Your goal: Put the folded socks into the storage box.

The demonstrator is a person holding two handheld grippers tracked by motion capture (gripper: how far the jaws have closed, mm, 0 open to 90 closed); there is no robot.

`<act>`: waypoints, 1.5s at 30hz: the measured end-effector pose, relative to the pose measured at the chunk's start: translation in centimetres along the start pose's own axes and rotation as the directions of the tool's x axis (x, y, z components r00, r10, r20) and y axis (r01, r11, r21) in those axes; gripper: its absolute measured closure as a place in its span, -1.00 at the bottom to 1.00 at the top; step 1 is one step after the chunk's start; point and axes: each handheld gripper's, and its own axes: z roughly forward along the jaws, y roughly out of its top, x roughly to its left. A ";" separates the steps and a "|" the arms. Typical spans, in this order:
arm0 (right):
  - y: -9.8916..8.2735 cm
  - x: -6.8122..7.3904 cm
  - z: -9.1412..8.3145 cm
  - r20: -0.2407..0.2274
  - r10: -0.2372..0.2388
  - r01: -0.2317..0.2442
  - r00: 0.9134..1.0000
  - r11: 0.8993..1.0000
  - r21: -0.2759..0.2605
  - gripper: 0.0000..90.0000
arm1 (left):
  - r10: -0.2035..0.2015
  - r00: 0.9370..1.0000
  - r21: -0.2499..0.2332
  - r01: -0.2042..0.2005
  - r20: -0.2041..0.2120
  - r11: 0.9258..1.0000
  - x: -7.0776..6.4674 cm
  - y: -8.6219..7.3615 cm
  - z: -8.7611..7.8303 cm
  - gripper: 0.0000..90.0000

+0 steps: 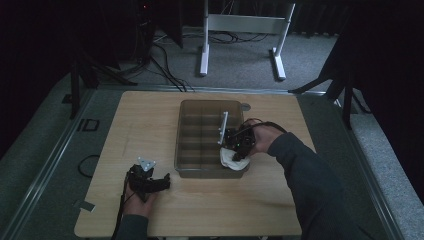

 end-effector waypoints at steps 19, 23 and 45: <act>0.5 -0.5 1.3 -0.003 0.003 -0.003 1.000 0.999 0.036 0.55 | 0.001 1.000 0.000 -0.001 0.001 1.000 0.0 0.0 0.0 -0.88; 0.6 -0.6 1.8 0.001 0.001 -0.001 1.000 0.999 0.049 0.55 | 0.001 1.000 0.000 -0.001 0.001 1.000 0.0 0.0 0.0 -0.88; 1.2 -0.6 3.9 -0.008 0.006 -0.005 1.000 0.993 0.117 0.55 | 0.003 1.000 0.000 -0.003 0.002 1.000 0.0 0.0 0.0 -0.88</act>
